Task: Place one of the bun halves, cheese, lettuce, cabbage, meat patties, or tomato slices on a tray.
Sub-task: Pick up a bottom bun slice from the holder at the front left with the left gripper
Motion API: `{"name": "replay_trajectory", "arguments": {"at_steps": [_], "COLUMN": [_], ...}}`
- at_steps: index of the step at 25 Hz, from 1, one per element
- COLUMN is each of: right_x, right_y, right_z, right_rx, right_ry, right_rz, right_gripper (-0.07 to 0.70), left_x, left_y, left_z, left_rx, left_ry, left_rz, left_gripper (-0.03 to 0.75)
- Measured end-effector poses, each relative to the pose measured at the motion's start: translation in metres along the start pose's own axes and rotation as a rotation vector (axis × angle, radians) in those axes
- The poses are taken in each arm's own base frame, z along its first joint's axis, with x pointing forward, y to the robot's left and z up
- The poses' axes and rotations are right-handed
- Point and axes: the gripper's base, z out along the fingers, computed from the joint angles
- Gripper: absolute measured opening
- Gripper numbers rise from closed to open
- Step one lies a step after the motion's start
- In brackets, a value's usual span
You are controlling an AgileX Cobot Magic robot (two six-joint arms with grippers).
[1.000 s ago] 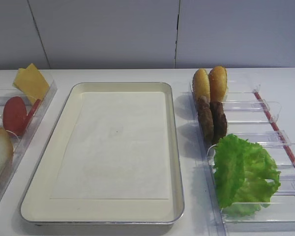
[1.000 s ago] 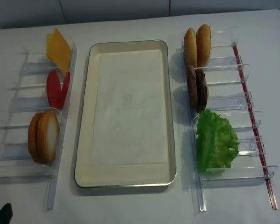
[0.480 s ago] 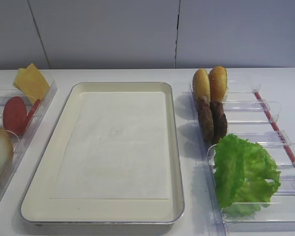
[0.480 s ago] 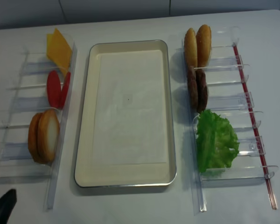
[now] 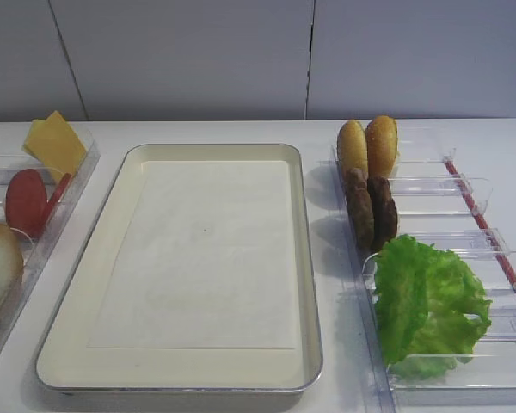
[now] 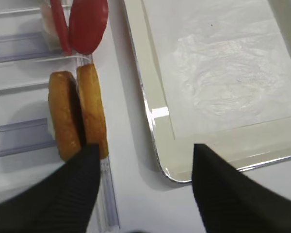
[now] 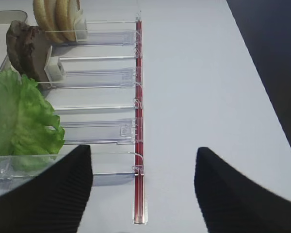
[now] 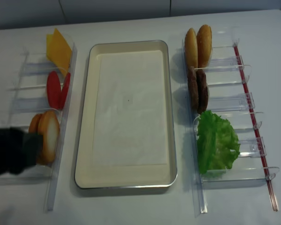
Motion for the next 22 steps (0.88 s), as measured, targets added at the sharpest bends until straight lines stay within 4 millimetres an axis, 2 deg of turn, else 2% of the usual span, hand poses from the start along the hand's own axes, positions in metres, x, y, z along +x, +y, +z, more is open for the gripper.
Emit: {"name": "replay_trajectory", "arguments": {"at_steps": [5,9,15,22], "right_x": [0.0,0.0,0.0,0.0], "right_y": [0.0,0.0,0.0,0.0], "right_z": [0.0,0.0,0.0,0.0], "right_rx": [0.0,0.0,0.0,0.0], "right_ry": [0.0,0.0,0.0,0.0], "right_rz": [0.0,0.002,0.002,0.002], "right_gripper": [0.479,0.479,0.479,0.479], "left_x": [-0.039,-0.056,-0.061,-0.064], "left_y": [0.007,0.012,0.021,0.025], "left_z": [0.034,0.057,0.084,0.088], "left_rx": [0.003,0.001,-0.024,-0.058], "left_ry": [0.118,0.18,0.247,0.224], "left_rz": [-0.024,-0.034,-0.03,-0.006], "left_gripper": [0.404,0.4,0.398,0.398]}}
